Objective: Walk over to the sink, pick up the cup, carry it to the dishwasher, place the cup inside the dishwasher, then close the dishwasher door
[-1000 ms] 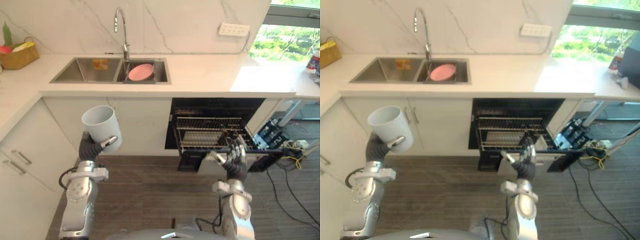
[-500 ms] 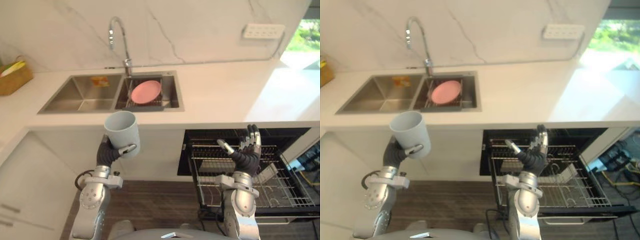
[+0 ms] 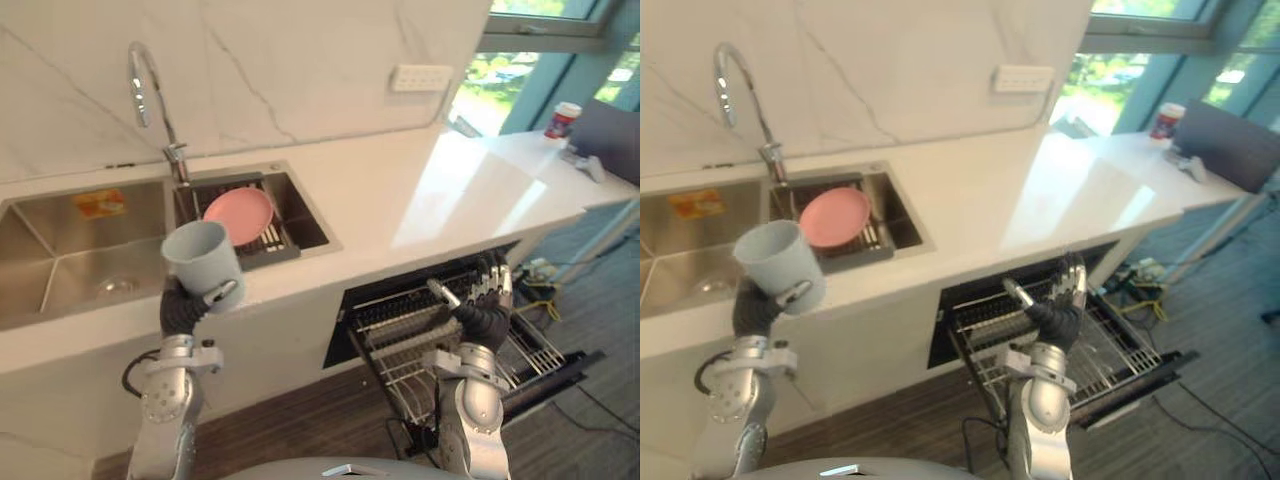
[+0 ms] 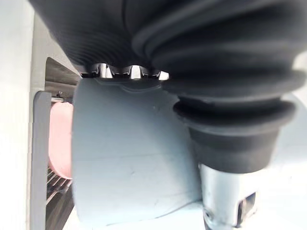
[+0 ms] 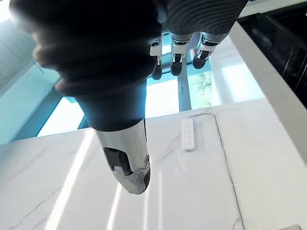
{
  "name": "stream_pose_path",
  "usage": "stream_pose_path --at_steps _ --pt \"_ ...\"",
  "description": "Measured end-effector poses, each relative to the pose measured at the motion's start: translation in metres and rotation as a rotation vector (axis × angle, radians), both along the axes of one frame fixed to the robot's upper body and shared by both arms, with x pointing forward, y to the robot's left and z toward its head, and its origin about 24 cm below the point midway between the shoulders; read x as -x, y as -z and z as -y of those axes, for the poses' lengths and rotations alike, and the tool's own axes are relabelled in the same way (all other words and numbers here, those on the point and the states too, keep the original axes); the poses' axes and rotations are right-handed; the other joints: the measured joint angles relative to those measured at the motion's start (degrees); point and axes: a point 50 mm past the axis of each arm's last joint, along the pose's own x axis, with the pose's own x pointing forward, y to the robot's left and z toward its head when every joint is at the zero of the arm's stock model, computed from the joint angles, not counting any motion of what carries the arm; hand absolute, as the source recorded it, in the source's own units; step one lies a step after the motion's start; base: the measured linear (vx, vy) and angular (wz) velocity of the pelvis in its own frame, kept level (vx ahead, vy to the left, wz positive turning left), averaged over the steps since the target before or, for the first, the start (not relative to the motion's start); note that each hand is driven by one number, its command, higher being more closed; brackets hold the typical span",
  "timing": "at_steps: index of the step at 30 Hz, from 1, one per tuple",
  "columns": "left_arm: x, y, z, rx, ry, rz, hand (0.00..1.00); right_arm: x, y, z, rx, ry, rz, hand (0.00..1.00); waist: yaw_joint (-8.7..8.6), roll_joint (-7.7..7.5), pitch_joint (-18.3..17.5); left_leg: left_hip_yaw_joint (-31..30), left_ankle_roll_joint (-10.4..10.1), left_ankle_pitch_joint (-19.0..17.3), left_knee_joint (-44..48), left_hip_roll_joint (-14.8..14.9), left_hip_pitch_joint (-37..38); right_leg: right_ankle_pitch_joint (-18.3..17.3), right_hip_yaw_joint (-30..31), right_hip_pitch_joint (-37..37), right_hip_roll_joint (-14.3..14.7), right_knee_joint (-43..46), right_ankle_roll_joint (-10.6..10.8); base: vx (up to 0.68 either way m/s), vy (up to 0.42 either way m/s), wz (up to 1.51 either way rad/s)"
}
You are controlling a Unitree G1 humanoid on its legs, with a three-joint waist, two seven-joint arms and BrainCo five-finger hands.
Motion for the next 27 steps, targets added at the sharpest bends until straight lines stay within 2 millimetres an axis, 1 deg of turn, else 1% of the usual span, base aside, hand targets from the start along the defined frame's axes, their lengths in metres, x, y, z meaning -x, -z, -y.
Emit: stream_pose_path --at_steps 2,3,4,5,6,7,8,9,10,11,12,13,14,15,16,18,20,21,22,23,24,25,26,27 --pt "-0.001 -0.008 0.0 0.02 -0.041 0.052 1.0 0.001 0.002 0.0 -0.001 -0.007 -0.012 0.0 0.0 0.46 0.3 1.6 0.3 -0.4 0.1 0.0 0.0 1.5 1.5 -0.1 0.1 -2.3 0.1 -0.1 0.063 -0.43" --pt "-0.002 -0.011 0.001 0.03 -0.049 0.075 1.0 0.001 0.002 0.0 0.001 -0.013 -0.011 0.0 -0.03 0.42 0.3 2.2 0.3 -0.4 0.1 0.0 0.0 2.1 1.8 0.0 0.1 -3.1 0.2 -0.11 0.057 -0.43" --pt "-0.002 -0.015 0.001 0.037 -0.065 0.094 1.0 0.0 0.001 -0.001 -0.001 -0.015 -0.01 0.0 -0.03 0.64 0.4 2.7 0.3 -0.5 0.1 0.0 0.1 2.4 1.8 -0.2 0.1 -3.6 -0.2 -0.09 0.038 -0.56" --pt "-0.002 -0.022 -0.001 0.05 -0.096 0.139 1.0 -0.002 0.0 -0.001 -0.018 -0.027 0.001 0.0 0.38 0.57 0.5 4.8 -0.3 -0.9 0.2 0.5 0.6 2.5 -1.4 -0.4 -0.7 -5.1 -2.1 -0.08 0.053 -0.83" --pt "-0.002 -0.025 -0.003 0.052 -0.115 0.16 1.0 -0.006 -0.003 -0.002 -0.04 -0.043 0.021 0.0 0.82 1.09 0.8 6.8 -0.1 -1.1 0.8 1.1 0.9 3.3 -5.6 -0.9 -1.6 -5.2 -4.4 -0.07 0.053 -0.96" --pt "-0.001 -0.027 -0.006 0.052 -0.134 0.168 1.0 -0.01 -0.005 -0.003 -0.062 -0.069 0.035 0.0 0.93 1.82 1.2 8.2 0.0 -1.4 1.4 1.7 0.8 4.3 -8.4 -1.5 -2.1 -4.8 -6.6 -0.05 0.049 -0.99" --pt "-0.001 -0.031 -0.011 0.05 -0.163 0.186 1.0 -0.017 -0.008 -0.006 -0.115 -0.12 0.064 0.0 1.0 1.55 1.5 10.3 0.1 -1.9 2.6 2.6 1.1 6.0 -12.7 -2.4 -2.9 -3.7 -9.6 -0.05 0.007 -1.1" --pt "-0.001 -0.037 -0.016 0.046 -0.198 0.215 1.0 -0.027 -0.013 -0.012 -0.188 -0.197 0.098 0.0 1.01 1.67 2.9 11.1 0.0 -2.2 3.9 3.4 1.8 7.6 -16.1 -2.8 -3.1 -3.1 -10.5 -0.07 -0.041 -1.34" --pt "-0.001 -0.044 -0.019 0.048 -0.216 0.245 1.0 -0.034 -0.018 -0.019 -0.24 -0.273 0.128 0.0 1.17 1.52 3.3 10.3 -0.5 -3.0 5.1 3.8 1.7 8.3 -16.4 -3.5 -2.8 -3.3 -9.9 -0.06 -0.066 -1.11" --pt "-0.002 -0.047 -0.018 0.051 -0.215 0.261 1.0 -0.037 -0.021 -0.022 -0.256 -0.301 0.143 0.0 1.24 1.74 3.4 9.7 -0.7 -3.9 5.5 4.0 1.7 8.5 -15.9 -3.8 -2.5 -3.5 -9.2 -0.04 -0.05 -0.96" --pt "-0.006 -0.054 -0.014 0.055 -0.193 0.293 1.0 -0.04 -0.024 -0.027 -0.269 -0.349 0.159 0.0 1.23 1.93 3.7 9.4 -1.3 -5.4 6.3 4.5 1.6 9.4 -15.2 -4.2 -2.1 -4.1 -7.2 -0.03 -0.007 -0.64" --pt "-0.011 -0.059 -0.007 0.065 -0.16 0.319 1.0 -0.04 -0.024 -0.032 -0.282 -0.385 0.158 0.0 1.08 1.76 3.8 9.4 -1.4 -6.1 7.1 4.6 1.4 10.5 -14.2 -3.9 -1.8 -5.4 -5.1 -0.03 0.005 -0.49" --pt "-0.014 -0.061 -0.003 0.071 -0.141 0.331 1.0 -0.04 -0.024 -0.034 -0.283 -0.395 0.157 0.0 0.8 1.63 3.8 9.3 -1.5 -6.4 7.2 4.7 1.1 11.0 -14.1 -3.6 -1.8 -6.2 -4.0 -0.03 -0.001 -0.15" --pt "-0.021 -0.064 0.007 0.081 -0.098 0.344 1.0 -0.04 -0.023 -0.036 -0.293 -0.405 0.154 0.0 0.54 1.47 3.8 9.2 -1.7 -6.6 7.5 4.8 0.8 12.2 -14.3 -2.5 -1.8 -8.3 -2.2 -0.02 -0.012 0.04" --pt "-0.027 -0.064 0.016 0.091 -0.056 0.342 1.0 -0.041 -0.024 -0.038 -0.299 -0.42 0.151 0.0 0.58 1.5 3.9 9.1 -1.8 -6.7 7.4 5.0 0.8 13.3 -14.6 -1.0 -1.7 -10.5 -1.2 0.0 -0.012 0.05" --pt "-0.028 -0.063 0.023 0.1 -0.02 0.333 1.0 -0.043 -0.025 -0.044 -0.296 -0.496 0.144 0.0 0.69 1.78 4.0 9.4 -2.2 -6.8 8.0 5.6 1.4 15.2 -14.6 0.8 -1.0 -13.5 -1.1 0.06 -0.029 -0.04" --pt "-0.031 -0.056 0.028 0.118 0.016 0.302 1.0 -0.045 -0.026 -0.048 -0.285 -0.554 0.141 0.0 0.88 2.57 4.5 9.4 -2.8 -7.5 9.7 7.1 1.3 16.0 -14.7 1.9 0.2 -14.5 -1.0 0.06 -0.063 -0.02" --pt "-0.033 -0.048 0.032 0.127 0.042 0.264 1.0 -0.045 -0.026 -0.05 -0.274 -0.579 0.138 0.0 0.94 3.05 4.8 8.7 -3.1 -7.9 11.8 8.4 0.6 15.6 -15.3 2.5 1.2 -14.5 -1.4 0.03 -0.071 0.11" --pt "-0.035 -0.044 0.033 0.127 0.058 0.245 1.0 -0.045 -0.027 -0.051 -0.266 -0.592 0.137 0.0 0.91 3.11 5.1 8.4 -3.1 -7.9 13.7 8.8 -0.2 15.3 -15.9 3.0 1.4 -14.5 -1.7 0.04 -0.117 0.23" --pt "-0.037 -0.036 0.038 0.137 0.087 0.204 1.0 -0.045 -0.029 -0.051 -0.248 -0.611 0.144 0.0 0.82 3.46 6.0 6.7 -2.8 -8.0 18.7 9.9 -2.3 14.4 -16.1 4.0 2.2 -14.5 -2.7 0.04 -0.076 0.16" --pt "-0.038 -0.029 0.042 0.136 0.11 0.173 1.0 -0.045 -0.033 -0.051 -0.224 -0.621 0.152 0.0 1.14 3.79 6.5 4.4 -2.5 -7.8 22.8 10.3 -4.4 14.1 -15.8 4.7 2.1 -14.5 -3.3 0.03 -0.044 0.08" --pt "-0.038 -0.027 0.044 0.139 0.121 0.166 1.0 -0.045 -0.035 -0.053 -0.216 -0.63 0.158 0.0 1.48 3.26 7.1 3.2 -2.8 -8.6 22.9 9.8 -4.7 14.0 -15.5 4.9 1.8 -14.4 -3.4 -0.01 0.059 -0.23" --pt "-0.038 -0.027 0.05 0.132 0.145 0.166 1.0 -0.048 -0.04 -0.054 -0.191 -0.652 0.17 0.0 1.86 3.44 7.1 0.1 -2.5 -9.3 17.9 7.5 -4.3 14.1 -14.1 4.4 1.0 -14.5 -3.2 -0.05 0.081 -0.41" --pt "-0.038 -0.029 0.056 0.121 0.163 0.174 1.0 -0.051 -0.046 -0.056 -0.173 -0.669 0.192 0.0 1.57 4.7 6.6 -1.5 -2.0 -6.8 12.3 6.0 -3.9 14.4 -13.3 3.3 1.3 -14.5 -2.8 -0.06 0.08 -0.62"
